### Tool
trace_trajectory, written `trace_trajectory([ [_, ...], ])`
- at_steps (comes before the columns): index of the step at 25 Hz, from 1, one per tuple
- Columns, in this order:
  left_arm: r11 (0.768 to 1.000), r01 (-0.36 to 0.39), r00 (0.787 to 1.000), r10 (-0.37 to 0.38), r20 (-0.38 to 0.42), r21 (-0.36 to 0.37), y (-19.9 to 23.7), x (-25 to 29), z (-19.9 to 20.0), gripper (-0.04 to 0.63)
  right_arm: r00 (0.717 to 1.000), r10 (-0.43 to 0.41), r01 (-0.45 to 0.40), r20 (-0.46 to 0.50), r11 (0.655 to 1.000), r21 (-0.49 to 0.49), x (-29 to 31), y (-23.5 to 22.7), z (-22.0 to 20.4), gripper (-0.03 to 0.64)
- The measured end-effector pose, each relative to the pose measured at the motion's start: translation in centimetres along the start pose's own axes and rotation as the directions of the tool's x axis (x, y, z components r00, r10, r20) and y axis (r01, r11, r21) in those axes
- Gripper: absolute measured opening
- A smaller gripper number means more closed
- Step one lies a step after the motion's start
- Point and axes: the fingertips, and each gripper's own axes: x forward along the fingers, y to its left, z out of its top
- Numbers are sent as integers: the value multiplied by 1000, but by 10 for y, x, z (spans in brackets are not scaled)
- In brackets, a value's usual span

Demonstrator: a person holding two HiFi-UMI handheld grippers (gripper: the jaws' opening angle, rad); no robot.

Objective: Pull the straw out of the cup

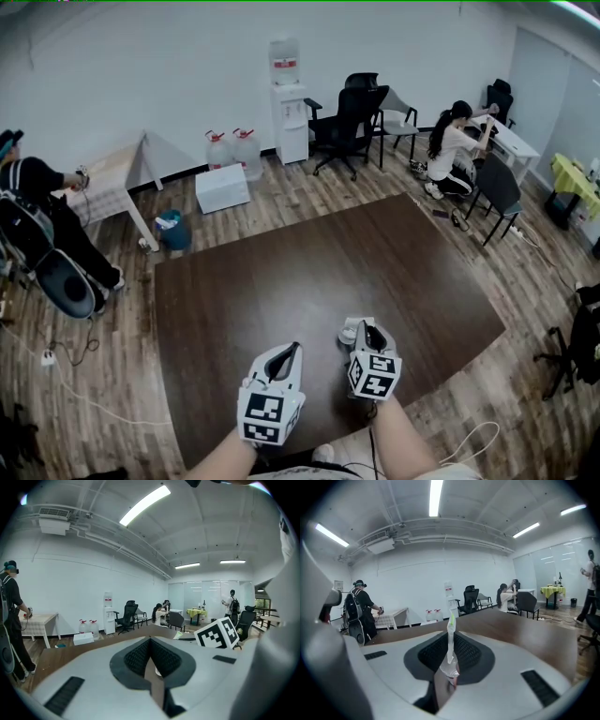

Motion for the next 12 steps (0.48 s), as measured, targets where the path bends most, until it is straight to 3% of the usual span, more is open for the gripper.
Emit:
trace_trajectory([
  [5,1000,18,999,-18,51,1,-18,-13,18,2,995,49,-38,88,992,-121,-51,24,45,51],
  [12,999,38,992,-40,116,24,-38,-23,40,2,964,118,-83,240,985,-151,-119,48,102,49],
])
